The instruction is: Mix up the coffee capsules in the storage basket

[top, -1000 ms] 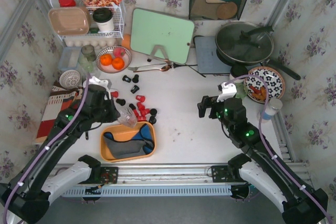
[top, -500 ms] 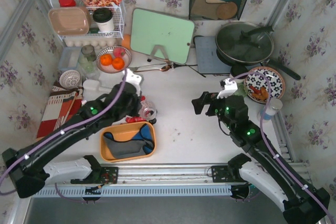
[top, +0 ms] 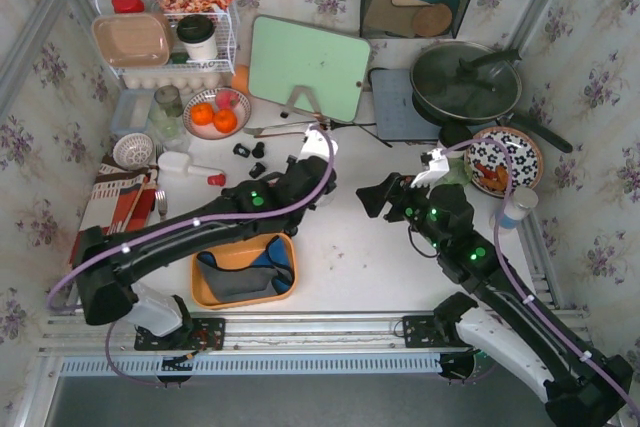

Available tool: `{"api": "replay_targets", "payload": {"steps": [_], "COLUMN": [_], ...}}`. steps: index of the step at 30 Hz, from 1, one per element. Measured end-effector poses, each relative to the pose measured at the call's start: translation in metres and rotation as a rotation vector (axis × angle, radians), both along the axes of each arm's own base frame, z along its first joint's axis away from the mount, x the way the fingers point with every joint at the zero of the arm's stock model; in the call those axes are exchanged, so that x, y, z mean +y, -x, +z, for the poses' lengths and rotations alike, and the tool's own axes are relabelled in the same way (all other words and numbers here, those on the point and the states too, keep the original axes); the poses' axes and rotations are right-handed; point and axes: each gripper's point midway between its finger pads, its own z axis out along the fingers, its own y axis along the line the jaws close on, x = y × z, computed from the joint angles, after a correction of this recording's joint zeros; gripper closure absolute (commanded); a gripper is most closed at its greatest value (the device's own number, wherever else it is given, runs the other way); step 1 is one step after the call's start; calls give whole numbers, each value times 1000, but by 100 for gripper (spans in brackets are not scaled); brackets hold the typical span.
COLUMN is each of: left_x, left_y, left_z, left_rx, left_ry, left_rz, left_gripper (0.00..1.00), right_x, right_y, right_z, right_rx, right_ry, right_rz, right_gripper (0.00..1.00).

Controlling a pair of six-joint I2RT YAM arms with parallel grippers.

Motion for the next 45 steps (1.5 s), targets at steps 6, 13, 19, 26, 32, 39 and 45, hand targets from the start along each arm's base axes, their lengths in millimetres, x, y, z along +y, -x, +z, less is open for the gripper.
{"api": "replay_targets", "payload": {"steps": [6, 13, 19, 26, 32, 39, 45], "left_x": [-26, -44, -59, -71, -79, -82, -82], "left_y": [-10, -10, -9, -7, -3, 3, 6], "left_z": [-5, -16, -23, -22, -25, -26, -27], "left_rx": [2, 16, 14, 2, -3, -11, -26], "left_ry": [-21, -54, -76, -84, -100, -110, -121], "left_rz": [51, 66, 67, 65, 53, 41, 43], "left_gripper": [100, 100, 100, 100, 100, 100, 100], "right_x": [11, 20, 23, 21, 18, 21, 24], "right_y": [1, -5, -15, -23, -29, -36, -38], "right_z": [-10, -26, -43, -66, -79, -87, -92], "right_rx": [44, 97, 136, 187, 205, 208, 207], "right_ry": [-37, -27, 0, 54, 82, 90, 101], "right_rz": [25, 21, -17, -62, -95, -106, -94], "right_gripper": [34, 40, 44, 49, 53, 57, 61]}}
